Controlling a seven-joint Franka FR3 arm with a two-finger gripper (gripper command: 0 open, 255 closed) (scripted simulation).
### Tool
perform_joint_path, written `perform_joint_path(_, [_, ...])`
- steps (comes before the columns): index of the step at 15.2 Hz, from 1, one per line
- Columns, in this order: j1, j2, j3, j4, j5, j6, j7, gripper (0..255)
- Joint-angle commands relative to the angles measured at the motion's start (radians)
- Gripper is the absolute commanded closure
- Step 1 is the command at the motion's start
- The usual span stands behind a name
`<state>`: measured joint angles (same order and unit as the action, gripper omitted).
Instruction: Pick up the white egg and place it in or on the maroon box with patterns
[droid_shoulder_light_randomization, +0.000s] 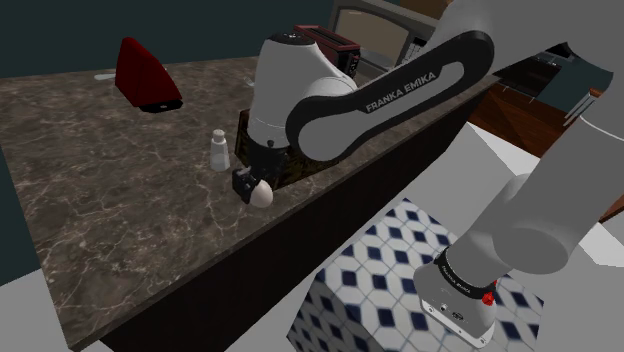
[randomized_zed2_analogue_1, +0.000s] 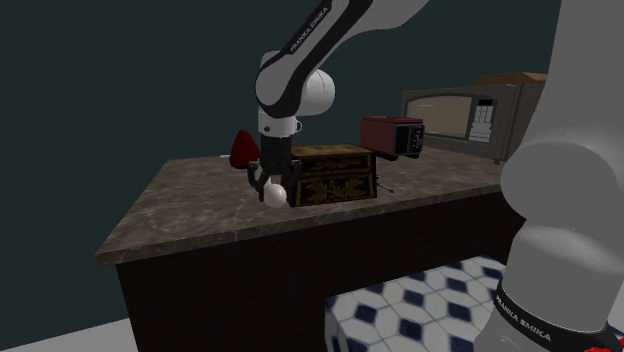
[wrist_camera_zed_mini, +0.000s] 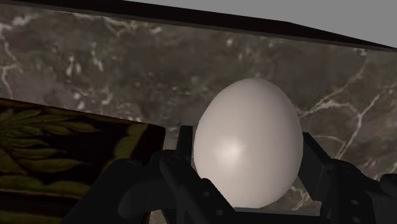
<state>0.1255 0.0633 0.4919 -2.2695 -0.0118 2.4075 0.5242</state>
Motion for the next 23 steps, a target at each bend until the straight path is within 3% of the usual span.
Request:
perform_joint_path(1, [-0.003, -0.021, 0.001, 0.011, 0.015, -0.029, -0.012, 255])
perform_joint_path(23, [-0.009, -0.167, -0.012, 0.174, 0.094, -0.323, -0.065, 255])
